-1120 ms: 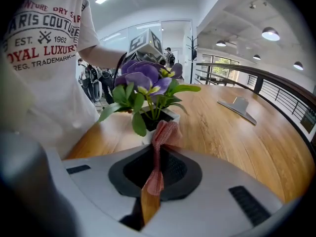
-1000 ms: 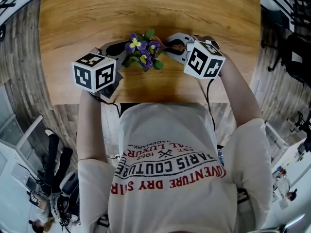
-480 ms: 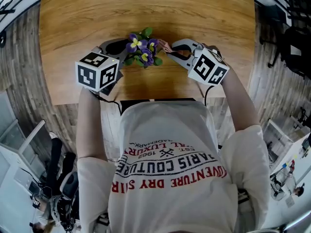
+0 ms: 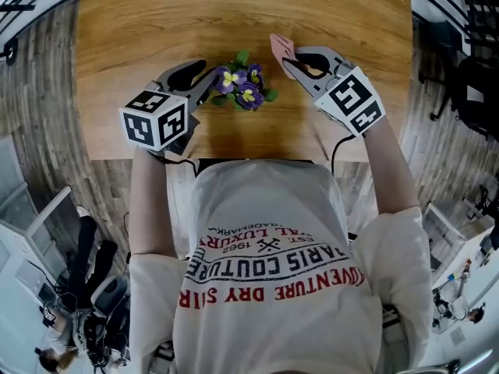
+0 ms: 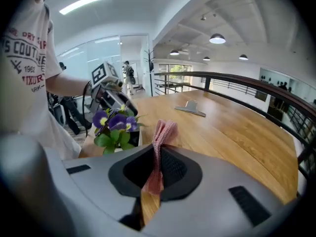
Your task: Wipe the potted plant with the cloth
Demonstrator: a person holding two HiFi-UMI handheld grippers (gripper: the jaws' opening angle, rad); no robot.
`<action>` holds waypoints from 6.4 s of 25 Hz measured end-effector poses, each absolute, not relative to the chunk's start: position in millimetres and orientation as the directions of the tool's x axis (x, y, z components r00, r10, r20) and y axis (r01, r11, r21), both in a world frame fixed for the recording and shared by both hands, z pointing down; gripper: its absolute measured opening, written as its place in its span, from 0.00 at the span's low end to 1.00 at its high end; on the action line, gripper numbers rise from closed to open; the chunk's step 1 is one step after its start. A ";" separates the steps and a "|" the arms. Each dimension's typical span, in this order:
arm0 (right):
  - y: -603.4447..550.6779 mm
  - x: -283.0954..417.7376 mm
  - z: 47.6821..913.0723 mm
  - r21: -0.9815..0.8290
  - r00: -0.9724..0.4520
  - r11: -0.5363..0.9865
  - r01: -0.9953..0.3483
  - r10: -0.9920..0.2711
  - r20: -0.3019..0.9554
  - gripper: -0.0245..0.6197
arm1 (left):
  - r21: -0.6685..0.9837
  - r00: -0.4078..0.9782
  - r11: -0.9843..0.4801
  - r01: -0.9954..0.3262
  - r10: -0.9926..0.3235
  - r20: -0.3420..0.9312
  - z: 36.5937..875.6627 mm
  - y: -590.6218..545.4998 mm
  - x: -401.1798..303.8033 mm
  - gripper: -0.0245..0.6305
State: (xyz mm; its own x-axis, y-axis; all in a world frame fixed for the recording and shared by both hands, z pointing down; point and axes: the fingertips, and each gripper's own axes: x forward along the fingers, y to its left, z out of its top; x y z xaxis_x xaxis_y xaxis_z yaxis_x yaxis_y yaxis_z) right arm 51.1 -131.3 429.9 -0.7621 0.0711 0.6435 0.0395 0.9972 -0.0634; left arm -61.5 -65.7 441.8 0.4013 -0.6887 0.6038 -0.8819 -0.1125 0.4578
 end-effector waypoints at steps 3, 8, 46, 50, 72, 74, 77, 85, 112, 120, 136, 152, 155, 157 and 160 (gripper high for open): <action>-135.6 47.7 406.7 -0.066 -0.785 0.996 -0.060 -0.006 0.619 0.11 | 0.450 0.359 -0.082 -0.889 -0.735 0.576 428.1 -62.3 -75.1 0.26; -130.5 35.4 364.8 -0.062 -0.798 0.974 -0.219 -0.142 0.586 0.11 | 0.416 0.327 -0.099 -0.904 -0.786 0.524 401.9 -54.9 -100.9 0.16; -24.9 -61.2 484.5 -0.018 -0.289 0.386 -0.922 -0.660 0.693 0.11 | 0.493 0.644 -0.418 -0.763 -0.554 0.527 441.8 28.8 -178.0 0.06; -20.4 -46.8 487.1 -0.029 -0.260 0.335 -0.942 -0.671 0.694 0.11 | 0.492 0.654 -0.433 -0.755 -0.543 0.527 444.0 27.0 -173.2 0.06; 34.9 62.2 482.4 0.003 -0.126 0.196 -0.981 -0.644 0.754 0.11 | 0.511 0.702 -0.481 -0.712 -0.489 0.518 443.1 23.9 -116.0 0.06; 32.7 84.0 479.5 0.025 -0.092 0.170 -0.985 -0.650 0.754 0.11 | 0.513 0.701 -0.478 -0.713 -0.486 0.522 442.6 17.1 -104.2 0.06; 23.1 109.4 470.7 0.049 -0.069 0.157 -0.986 -0.668 0.741 0.11 | 0.520 0.704 -0.476 -0.710 -0.482 0.521 437.9 8.7 -85.7 0.06; -26.2 140.9 455.6 0.069 -0.122 0.238 -0.969 -0.700 0.703 0.11 | 0.595 0.672 -0.334 -0.731 -0.505 0.542 454.5 -25.3 -51.1 0.23; -96.1 125.8 464.4 0.009 -0.344 0.489 -0.872 -0.626 0.699 0.11 | 0.581 0.592 -0.200 -0.789 -0.499 0.633 470.9 -54.2 -17.2 0.09; -97.0 108.3 453.6 -0.187 -0.528 0.552 -0.812 -0.559 0.640 0.11 | 0.595 0.601 -0.212 -0.775 -0.539 0.590 443.0 -57.0 -24.0 0.09; -71.2 18.1 430.3 -0.604 -0.926 0.705 -0.372 -0.241 0.290 0.11 | 0.685 0.689 -0.286 -0.670 -0.584 0.429 357.6 -65.7 -49.3 0.08; -44.9 8.8 431.8 -0.579 -0.947 0.766 -0.280 -0.123 0.296 0.11 | 0.624 0.621 -0.253 -0.739 -0.615 0.486 365.3 -75.5 -71.8 0.08; -45.0 13.8 431.4 -0.600 -0.948 0.748 -0.283 -0.122 0.294 0.11 | 0.625 0.605 -0.234 -0.745 -0.631 0.485 368.5 -79.2 -78.5 0.08; -49.0 19.8 430.0 -0.604 -0.945 0.739 -0.299 -0.142 0.295 0.11 | 0.624 0.591 -0.220 -0.750 -0.645 0.483 369.9 -81.7 -84.8 0.08; -57.8 28.5 425.6 -0.592 -0.937 0.736 -0.327 -0.172 0.303 0.11 | 0.625 0.574 -0.201 -0.754 -0.664 0.479 369.9 -85.2 -94.1 0.08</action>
State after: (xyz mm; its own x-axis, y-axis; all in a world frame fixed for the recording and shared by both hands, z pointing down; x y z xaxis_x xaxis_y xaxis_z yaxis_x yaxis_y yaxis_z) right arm 28.5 -57.8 425.6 -0.9373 -0.1722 0.3031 -0.3268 0.7363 -0.5925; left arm -94.1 -85.2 369.9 0.5739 -0.6644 0.4788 -0.7543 -0.2013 0.6249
